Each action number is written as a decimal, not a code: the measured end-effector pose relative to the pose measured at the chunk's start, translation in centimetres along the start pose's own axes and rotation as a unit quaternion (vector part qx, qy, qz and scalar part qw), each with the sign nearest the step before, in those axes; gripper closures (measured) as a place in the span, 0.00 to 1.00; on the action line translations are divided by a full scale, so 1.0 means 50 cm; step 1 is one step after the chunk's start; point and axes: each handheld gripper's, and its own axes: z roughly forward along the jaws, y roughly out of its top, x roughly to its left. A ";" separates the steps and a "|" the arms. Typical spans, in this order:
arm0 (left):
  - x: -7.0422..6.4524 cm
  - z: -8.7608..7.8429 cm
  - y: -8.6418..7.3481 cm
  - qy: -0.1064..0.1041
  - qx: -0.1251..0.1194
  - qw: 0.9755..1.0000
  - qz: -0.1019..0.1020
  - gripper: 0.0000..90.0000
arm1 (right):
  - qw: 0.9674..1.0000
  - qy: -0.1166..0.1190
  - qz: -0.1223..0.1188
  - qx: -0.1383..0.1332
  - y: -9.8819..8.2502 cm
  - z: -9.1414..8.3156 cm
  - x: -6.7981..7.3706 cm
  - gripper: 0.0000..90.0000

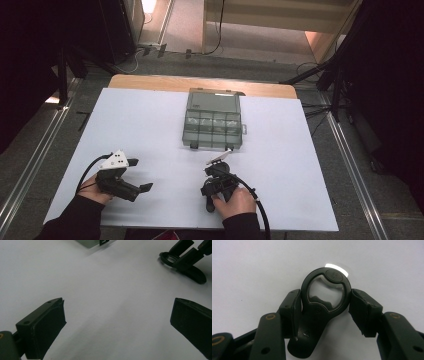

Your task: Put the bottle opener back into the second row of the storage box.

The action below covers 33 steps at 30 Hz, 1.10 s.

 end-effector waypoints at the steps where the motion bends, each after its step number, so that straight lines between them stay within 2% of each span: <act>1: 0.000 0.000 0.000 0.000 0.000 1.000 0.000 0.00 | 1.000 -0.004 -0.001 -0.002 -0.001 0.001 0.002 0.51; 4: 0.000 -0.001 0.000 0.000 -0.001 1.000 0.000 0.00 | 1.000 -0.001 0.014 -0.008 -0.001 -0.003 0.001 0.51; 7: 0.000 -0.001 0.000 0.000 0.000 1.000 0.000 0.00 | 1.000 0.005 0.025 0.003 -0.006 -0.008 0.000 0.51; 13: 0.000 0.000 0.000 0.000 -0.001 1.000 0.001 0.00 | 1.000 -0.005 0.021 0.011 -0.011 -0.001 0.013 0.53; 18: 0.000 0.000 0.000 0.000 0.000 1.000 0.001 0.00 | 1.000 -0.009 0.009 0.014 -0.011 -0.002 0.013 0.58; 19: 0.000 0.000 0.000 0.000 0.000 1.000 0.000 0.00 | 1.000 -0.009 0.006 0.014 -0.011 -0.002 0.012 0.63; 20: 0.000 0.000 0.000 0.000 0.001 1.000 0.001 0.00 | 1.000 -0.024 -0.002 0.014 -0.013 -0.003 0.013 0.74; 21: 0.000 0.000 0.000 0.000 0.001 1.000 0.001 0.00 | 1.000 -0.026 -0.003 0.014 -0.014 -0.003 0.012 0.74; 27: 0.000 0.000 0.000 0.000 0.000 1.000 0.001 0.00 | 1.000 -0.008 -0.009 0.014 -0.013 -0.006 0.002 0.74; 29: 0.000 0.000 0.000 0.000 0.000 1.000 0.000 0.00 | 1.000 0.007 -0.007 0.013 -0.012 -0.008 -0.003 0.74; 33: 0.000 0.000 0.000 0.000 0.000 1.000 0.000 0.00 | 1.000 0.020 -0.003 0.003 -0.008 -0.021 -0.008 0.74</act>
